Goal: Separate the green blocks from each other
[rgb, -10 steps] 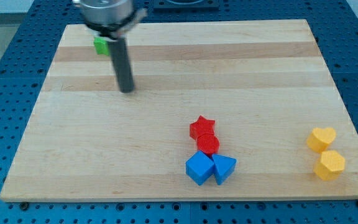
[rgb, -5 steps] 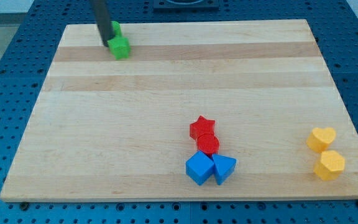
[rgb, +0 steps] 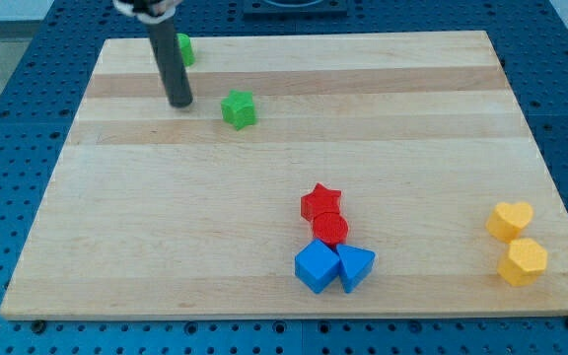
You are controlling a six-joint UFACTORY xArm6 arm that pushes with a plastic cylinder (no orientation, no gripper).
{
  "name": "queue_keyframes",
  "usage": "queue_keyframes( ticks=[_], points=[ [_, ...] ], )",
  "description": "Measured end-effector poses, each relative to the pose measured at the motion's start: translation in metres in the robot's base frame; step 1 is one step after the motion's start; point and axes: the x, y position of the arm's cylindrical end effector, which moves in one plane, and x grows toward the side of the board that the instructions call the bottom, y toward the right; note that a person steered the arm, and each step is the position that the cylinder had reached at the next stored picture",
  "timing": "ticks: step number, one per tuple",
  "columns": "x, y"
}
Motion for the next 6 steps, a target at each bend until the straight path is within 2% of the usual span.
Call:
queue_keyframes(
  ticks=[1, 2, 3, 4, 5, 6],
  points=[
    [0.011, 0.076],
    [-0.021, 0.167],
    [-0.056, 0.234],
    [-0.068, 0.163],
    [-0.1, 0.127],
    [-0.126, 0.182]
  ],
)
